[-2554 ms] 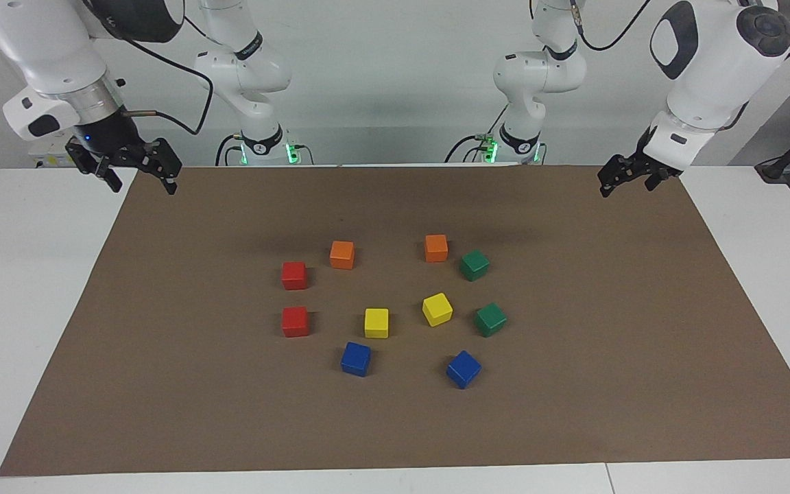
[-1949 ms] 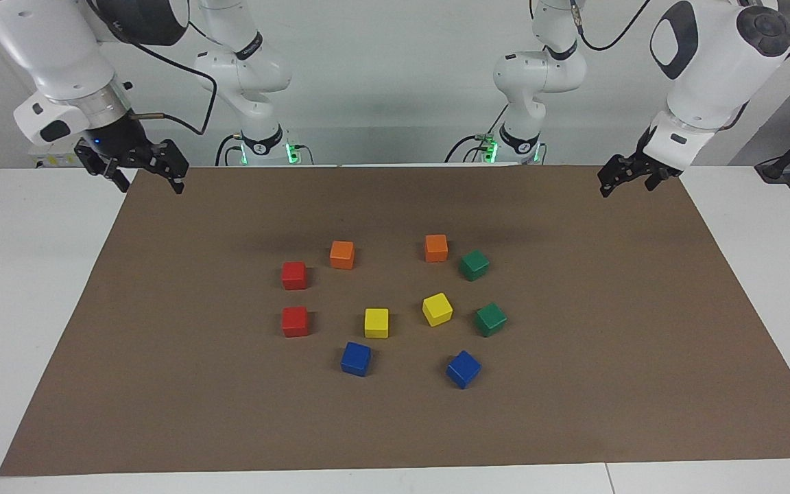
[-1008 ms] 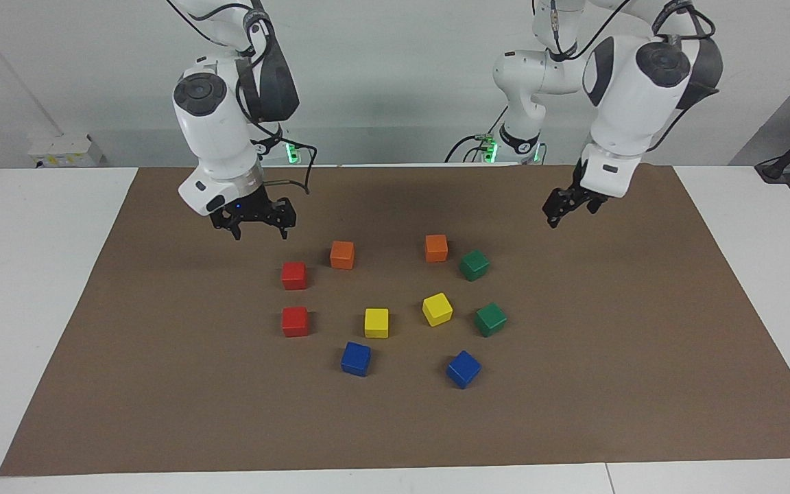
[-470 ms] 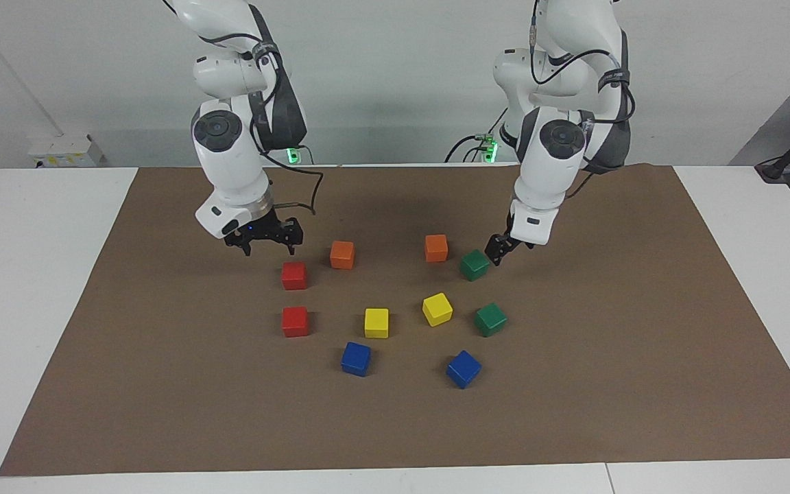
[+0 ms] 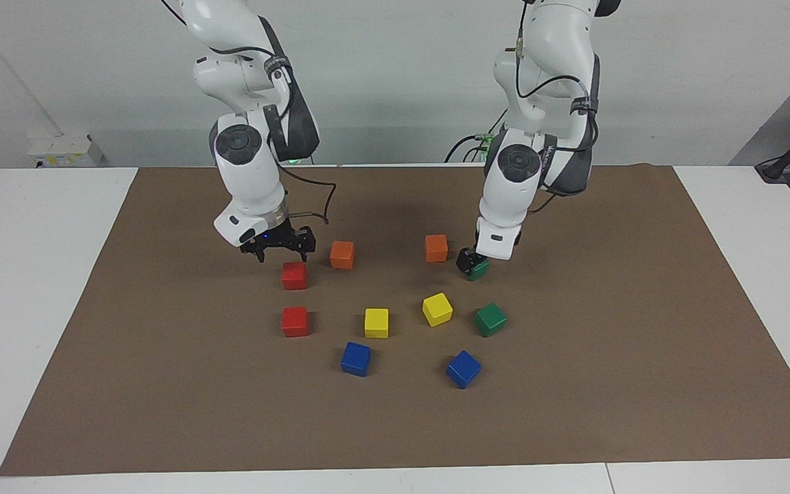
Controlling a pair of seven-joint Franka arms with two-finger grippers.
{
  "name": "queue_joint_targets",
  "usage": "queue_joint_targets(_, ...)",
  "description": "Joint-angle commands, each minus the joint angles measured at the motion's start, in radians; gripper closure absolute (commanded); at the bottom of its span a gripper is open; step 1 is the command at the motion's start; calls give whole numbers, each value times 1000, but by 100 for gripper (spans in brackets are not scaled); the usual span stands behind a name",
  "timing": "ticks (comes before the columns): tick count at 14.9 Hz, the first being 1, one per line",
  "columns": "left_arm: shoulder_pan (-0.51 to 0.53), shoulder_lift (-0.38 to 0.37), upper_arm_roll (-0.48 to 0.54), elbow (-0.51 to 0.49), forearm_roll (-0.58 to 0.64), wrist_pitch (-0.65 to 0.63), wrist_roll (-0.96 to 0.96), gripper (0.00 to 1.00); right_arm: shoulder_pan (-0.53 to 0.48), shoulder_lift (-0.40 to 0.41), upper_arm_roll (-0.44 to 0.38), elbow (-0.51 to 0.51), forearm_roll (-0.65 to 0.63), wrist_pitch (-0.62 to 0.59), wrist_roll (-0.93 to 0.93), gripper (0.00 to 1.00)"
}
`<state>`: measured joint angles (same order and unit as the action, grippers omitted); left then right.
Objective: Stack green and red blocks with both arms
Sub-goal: 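Grasp the green block with the left gripper while the right gripper grasps red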
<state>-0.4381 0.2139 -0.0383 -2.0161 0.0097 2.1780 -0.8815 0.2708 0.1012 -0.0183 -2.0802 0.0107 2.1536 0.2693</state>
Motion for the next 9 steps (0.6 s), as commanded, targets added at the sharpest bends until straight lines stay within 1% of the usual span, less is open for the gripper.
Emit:
queue_joint_targets(1, -13, -2, 15, -29, -5, 25, -14, 0, -2, 1, 3, -41, 11, 54, 21, 0)
queue_joint_targets(4, -14, -10, 14, -61, -5, 43, -16, 0, -2, 12, 4, -50, 11, 75, 21, 0)
queue_joint_targets(7, -16, -16, 12, -101, -5, 104, -33, 0, -2, 21, 4, -61, 11, 97, 22, 0)
queue_joint_targets(9, -39, -14, 14, -121, -5, 138, -62, 0, -2, 25, 6, -80, 12, 123, 21, 0)
